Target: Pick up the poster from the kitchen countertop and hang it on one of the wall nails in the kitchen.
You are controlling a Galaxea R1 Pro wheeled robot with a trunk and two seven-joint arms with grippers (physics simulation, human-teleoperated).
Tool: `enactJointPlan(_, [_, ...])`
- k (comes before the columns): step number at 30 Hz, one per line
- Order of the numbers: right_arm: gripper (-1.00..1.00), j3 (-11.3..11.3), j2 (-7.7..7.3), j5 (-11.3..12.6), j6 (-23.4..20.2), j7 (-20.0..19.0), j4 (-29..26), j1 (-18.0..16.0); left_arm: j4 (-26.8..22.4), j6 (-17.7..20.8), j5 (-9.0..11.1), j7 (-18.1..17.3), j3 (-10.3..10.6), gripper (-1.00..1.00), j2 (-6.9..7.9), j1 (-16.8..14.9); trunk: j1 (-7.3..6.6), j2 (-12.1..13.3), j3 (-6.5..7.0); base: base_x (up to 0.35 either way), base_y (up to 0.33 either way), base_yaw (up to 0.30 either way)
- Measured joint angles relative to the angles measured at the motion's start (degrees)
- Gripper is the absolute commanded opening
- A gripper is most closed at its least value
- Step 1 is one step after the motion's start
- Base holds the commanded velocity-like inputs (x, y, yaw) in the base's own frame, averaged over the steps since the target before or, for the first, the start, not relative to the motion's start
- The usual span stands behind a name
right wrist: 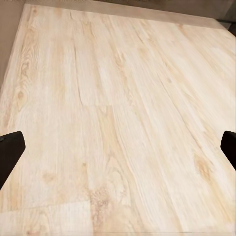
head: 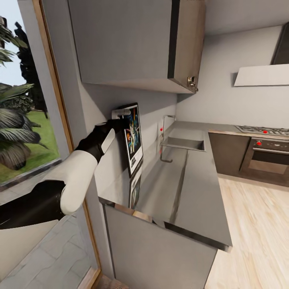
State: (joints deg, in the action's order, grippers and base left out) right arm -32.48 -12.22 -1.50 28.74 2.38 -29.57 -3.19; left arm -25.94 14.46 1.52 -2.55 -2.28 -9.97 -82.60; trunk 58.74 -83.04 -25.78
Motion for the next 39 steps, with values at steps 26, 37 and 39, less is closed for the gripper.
enactJointPlan(26, [1.0, 0.0, 0.0, 0.0, 0.0, 0.0, 0.0, 0.0, -1.1, 0.2, 0.0, -0.1, -0.1, -1.0, 0.01, 0.0, 0.01, 0.0, 0.0, -0.176, -0.031, 0.0])
enactJointPlan(37, [1.0, 0.0, 0.0, 0.0, 0.0, 0.0, 0.0, 0.0, -1.1, 0.2, 0.0, -0.1, 0.0, -1.0, 0.01, 0.0, 0.0, 0.0, 0.0, -0.161, -0.138, 0.0])
enactJointPlan(39, [1.0, 0.0, 0.0, 0.0, 0.0, 0.0, 0.0, 0.0, -1.1, 0.2, 0.0, -0.1, 0.0, -1.0, 0.01, 0.0, 0.01, 0.0, 0.0, -0.147, -0.189, 0.0])
